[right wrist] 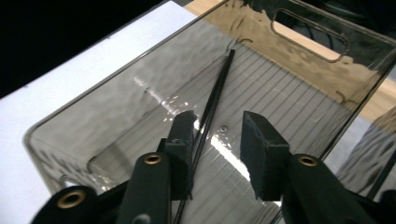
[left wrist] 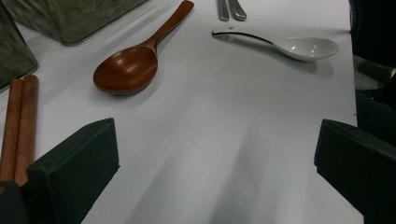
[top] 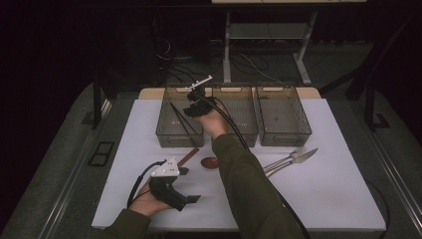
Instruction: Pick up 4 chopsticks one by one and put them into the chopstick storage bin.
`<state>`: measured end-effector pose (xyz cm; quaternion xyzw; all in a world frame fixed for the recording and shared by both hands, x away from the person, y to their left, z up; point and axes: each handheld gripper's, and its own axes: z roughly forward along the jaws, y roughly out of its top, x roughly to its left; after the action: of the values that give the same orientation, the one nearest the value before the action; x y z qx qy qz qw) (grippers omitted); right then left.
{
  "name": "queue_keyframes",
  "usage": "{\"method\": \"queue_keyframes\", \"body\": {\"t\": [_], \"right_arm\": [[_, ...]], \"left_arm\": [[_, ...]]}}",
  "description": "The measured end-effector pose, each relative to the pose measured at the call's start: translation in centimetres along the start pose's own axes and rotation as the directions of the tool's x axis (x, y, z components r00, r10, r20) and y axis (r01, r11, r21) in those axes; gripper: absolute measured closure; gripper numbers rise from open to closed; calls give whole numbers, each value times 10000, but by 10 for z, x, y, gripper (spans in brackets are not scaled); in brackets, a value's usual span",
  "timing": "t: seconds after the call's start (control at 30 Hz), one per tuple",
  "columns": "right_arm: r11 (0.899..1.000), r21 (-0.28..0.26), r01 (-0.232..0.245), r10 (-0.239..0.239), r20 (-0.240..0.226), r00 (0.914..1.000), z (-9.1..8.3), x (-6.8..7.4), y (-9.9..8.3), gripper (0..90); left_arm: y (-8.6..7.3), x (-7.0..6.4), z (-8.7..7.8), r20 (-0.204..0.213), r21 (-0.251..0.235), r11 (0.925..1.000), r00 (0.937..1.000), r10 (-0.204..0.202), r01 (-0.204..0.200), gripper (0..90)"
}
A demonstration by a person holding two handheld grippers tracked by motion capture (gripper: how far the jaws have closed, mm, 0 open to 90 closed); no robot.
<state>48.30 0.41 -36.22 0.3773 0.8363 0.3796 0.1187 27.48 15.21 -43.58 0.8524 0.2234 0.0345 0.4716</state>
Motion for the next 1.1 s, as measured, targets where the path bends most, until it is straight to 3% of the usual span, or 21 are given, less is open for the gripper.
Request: {"method": "queue_keyframes", "body": {"t": [0.23, 0.5, 0.9, 1.1], "right_arm": [[9997, -93, -213, 213, 34, 9998, -11, -6, -3, 521], [9994, -165, -312, 309, -171, 9994, -24, -15, -14, 460], [9989, -469, 61, -81, -427, 9991, -51, -20, -37, 376], [9975, -708, 58, -113, -782, 9969, -70, -23, -50, 269]], "left_arm": [[0, -1, 1, 7, 5, 10000, 10000, -33, 33, 0], [0, 0, 0, -4, 69, 9999, 10000, 91, -91, 0], [0, -1, 0, -42, 1, 10000, 10000, 27, -27, 0], [0, -1, 0, -73, -18, 10000, 10000, -38, 38, 0]]}}
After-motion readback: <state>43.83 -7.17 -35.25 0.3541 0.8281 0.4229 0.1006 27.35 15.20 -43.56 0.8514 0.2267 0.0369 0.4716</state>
